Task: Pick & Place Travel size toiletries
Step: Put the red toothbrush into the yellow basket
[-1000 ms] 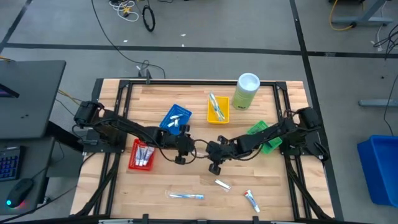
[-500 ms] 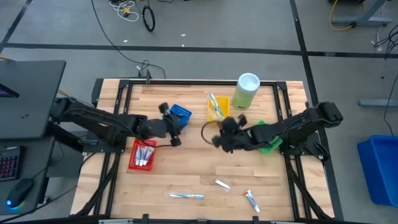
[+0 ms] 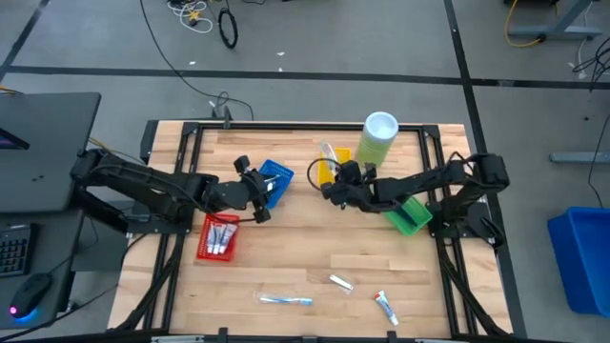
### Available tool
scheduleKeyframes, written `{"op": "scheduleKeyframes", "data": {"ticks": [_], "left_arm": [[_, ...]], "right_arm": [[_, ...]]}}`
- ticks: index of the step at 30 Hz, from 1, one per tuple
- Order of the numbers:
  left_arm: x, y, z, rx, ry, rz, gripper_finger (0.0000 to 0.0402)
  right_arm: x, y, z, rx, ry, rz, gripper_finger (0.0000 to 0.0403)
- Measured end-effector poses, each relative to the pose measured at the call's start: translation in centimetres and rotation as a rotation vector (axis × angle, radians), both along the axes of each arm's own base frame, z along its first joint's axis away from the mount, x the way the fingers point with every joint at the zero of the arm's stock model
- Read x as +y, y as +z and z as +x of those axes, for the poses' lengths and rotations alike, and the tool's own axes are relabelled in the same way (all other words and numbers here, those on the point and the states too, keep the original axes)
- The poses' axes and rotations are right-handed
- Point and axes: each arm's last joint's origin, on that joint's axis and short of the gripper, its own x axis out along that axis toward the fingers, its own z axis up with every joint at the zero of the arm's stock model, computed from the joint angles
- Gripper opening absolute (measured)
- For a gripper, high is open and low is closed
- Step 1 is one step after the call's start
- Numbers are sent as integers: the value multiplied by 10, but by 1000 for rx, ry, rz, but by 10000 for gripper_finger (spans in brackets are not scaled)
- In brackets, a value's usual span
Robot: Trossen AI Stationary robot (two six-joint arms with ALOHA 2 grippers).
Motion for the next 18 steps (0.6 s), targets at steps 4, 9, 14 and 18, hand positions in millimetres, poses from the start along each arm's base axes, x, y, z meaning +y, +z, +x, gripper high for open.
{"op": "scheduleKeyframes", "data": {"ticks": [4,9,14,18], "left_arm": [[0,1,0,-12,4,-6,155],[0,0,0,-3,7,-13,155],[0,0,0,-11,7,-18,155],[0,0,0,-12,7,-18,155]], "right_arm": [[-14,-13,0,-42,10,36,34],[-27,-27,-5,-63,44,67,42],[-37,-41,-13,-33,72,97,47],[-39,-41,-10,-14,142,81,65]]}}
